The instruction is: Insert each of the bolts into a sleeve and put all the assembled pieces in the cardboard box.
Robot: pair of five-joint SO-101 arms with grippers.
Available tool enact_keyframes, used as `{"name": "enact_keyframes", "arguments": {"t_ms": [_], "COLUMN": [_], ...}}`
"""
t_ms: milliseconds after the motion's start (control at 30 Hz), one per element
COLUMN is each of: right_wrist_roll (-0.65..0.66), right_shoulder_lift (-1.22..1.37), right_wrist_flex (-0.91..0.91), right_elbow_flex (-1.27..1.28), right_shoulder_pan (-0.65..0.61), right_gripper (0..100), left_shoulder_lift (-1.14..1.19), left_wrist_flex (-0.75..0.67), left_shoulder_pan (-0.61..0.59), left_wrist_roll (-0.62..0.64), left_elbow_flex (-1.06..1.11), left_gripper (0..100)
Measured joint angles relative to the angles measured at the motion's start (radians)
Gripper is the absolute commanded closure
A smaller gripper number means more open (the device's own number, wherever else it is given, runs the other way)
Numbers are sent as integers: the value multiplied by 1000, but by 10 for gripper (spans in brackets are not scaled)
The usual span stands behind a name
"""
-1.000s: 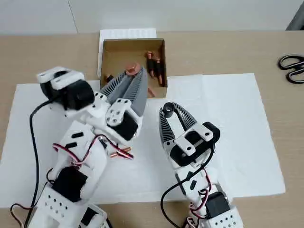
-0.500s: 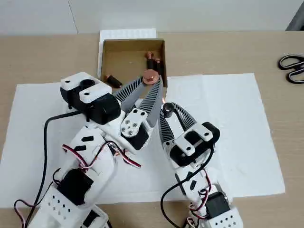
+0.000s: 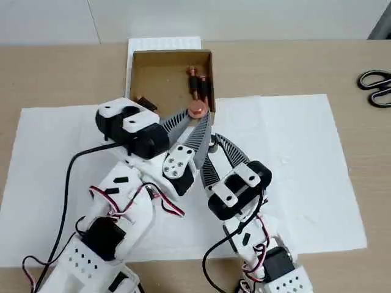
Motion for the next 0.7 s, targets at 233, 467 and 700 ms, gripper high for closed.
{"name": "enact_keyframes", "arguments": {"t_ms": [233,467,700], "right_wrist_roll": [0,0,0], "right_shoulder_lift": [0,0,0], "right_wrist_flex": [0,0,0], "right_elbow_flex": [0,0,0], "right_shoulder_pan": [-3,-3,-3], "right_gripper": [996,996,996], "left_shoulder_lift": [-58,-58,-58], "left_wrist_flex": [-61,-63,-97], "left_shoulder_pan": [-21,-23,-14], "left_wrist_roll": [0,2,51], "left_elbow_flex": [44,46,46], "left_gripper": [994,994,994]}}
